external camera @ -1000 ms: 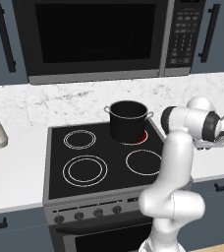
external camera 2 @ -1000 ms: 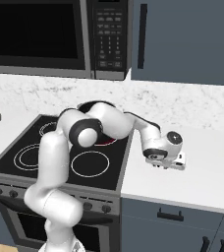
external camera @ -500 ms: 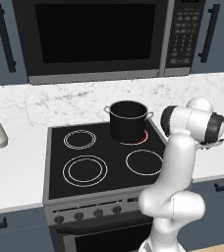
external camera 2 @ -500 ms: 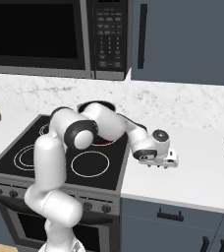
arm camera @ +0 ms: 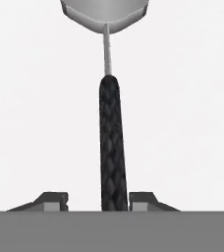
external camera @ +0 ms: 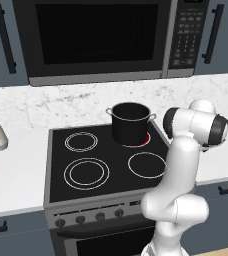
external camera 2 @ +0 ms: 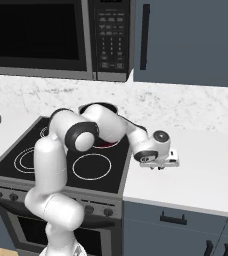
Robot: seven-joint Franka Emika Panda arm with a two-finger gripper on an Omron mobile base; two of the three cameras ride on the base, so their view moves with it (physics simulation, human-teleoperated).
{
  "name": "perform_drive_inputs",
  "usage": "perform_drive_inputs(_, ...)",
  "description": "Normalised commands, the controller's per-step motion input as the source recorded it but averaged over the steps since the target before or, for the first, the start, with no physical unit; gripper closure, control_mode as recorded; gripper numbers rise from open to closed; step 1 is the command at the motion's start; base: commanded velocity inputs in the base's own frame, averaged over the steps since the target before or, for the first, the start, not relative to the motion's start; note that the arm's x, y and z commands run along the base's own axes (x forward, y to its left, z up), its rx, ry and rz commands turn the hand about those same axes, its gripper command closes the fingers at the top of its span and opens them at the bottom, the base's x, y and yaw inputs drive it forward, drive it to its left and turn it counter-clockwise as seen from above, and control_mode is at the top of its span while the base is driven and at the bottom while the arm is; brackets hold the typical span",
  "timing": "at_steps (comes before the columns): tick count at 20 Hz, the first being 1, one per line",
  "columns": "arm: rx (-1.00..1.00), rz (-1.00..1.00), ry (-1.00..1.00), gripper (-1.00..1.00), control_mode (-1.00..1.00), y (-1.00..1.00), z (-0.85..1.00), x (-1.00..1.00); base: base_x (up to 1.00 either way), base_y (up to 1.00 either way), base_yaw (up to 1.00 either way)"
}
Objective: Put the avocado and avocado in the pot. Retrieve the spatula and lightly stir the vegetables in the pot.
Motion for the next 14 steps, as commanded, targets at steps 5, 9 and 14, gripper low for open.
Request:
perform_drive_inputs(5, 0.00, 0.12, 0.01, 1.00, -1.00, 0.05, -0.16, -0.10, 0.00, 0.00, 0.00)
perform_drive_inputs(9, 0.00, 0.12, -0.06, 1.00, -1.00, 0.00, 0.34, -0.59, 0.00, 0.00, 0.00)
perform_drive_inputs(14, -0.26, 0.43, -0.23, 1.00, -1.00, 0.01, 0.80, -0.99, 0.00, 0.00, 0.00)
